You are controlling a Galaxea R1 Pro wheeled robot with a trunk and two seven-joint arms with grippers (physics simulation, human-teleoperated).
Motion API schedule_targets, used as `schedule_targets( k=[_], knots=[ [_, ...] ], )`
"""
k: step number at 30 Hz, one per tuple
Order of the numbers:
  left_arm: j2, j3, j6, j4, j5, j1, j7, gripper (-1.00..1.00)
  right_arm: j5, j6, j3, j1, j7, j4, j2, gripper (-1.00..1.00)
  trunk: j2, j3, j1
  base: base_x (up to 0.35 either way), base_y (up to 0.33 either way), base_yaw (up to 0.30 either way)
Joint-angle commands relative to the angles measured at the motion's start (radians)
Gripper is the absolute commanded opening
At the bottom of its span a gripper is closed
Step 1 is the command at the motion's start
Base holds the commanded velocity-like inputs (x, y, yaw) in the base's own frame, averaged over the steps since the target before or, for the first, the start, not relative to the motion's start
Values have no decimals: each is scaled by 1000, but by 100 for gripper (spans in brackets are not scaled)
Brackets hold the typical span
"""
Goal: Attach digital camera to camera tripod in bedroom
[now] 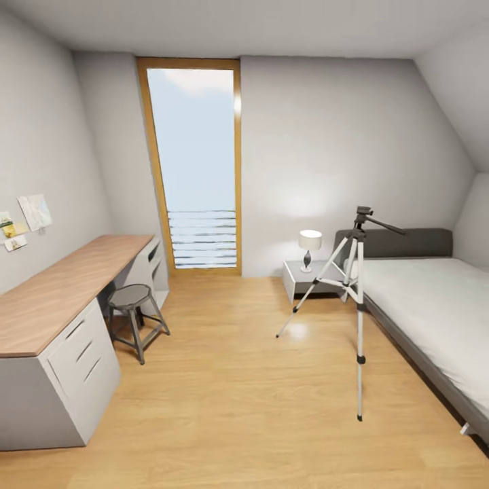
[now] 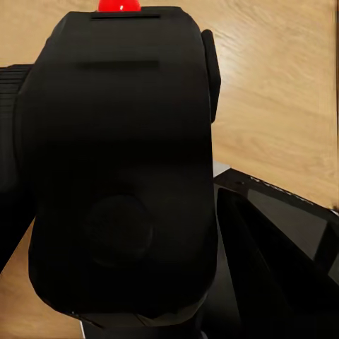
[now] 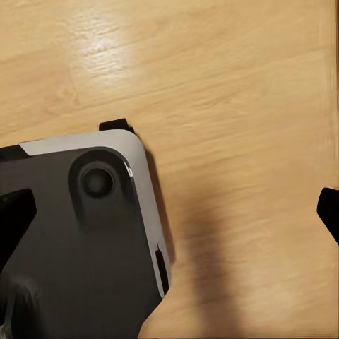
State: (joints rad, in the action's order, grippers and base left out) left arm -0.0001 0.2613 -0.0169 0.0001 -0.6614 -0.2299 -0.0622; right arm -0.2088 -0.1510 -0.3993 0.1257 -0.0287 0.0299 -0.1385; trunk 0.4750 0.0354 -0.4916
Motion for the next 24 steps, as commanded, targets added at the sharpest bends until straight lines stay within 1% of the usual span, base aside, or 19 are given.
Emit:
schedule_targets(
  k=[1, 24],
  knots=[
    [0, 9, -1, 0, -4, -1, -4, -100, -8, -6, -9, 2, -2, 3, -1, 100, 2, 2, -1, 0, 0, -300],
    [-1, 9, -1, 0, -4, -1, -4, -100, -9, -6, -9, 2, -2, 4, -1, 100, 2, 2, -1, 0, 0, -300]
  ],
)
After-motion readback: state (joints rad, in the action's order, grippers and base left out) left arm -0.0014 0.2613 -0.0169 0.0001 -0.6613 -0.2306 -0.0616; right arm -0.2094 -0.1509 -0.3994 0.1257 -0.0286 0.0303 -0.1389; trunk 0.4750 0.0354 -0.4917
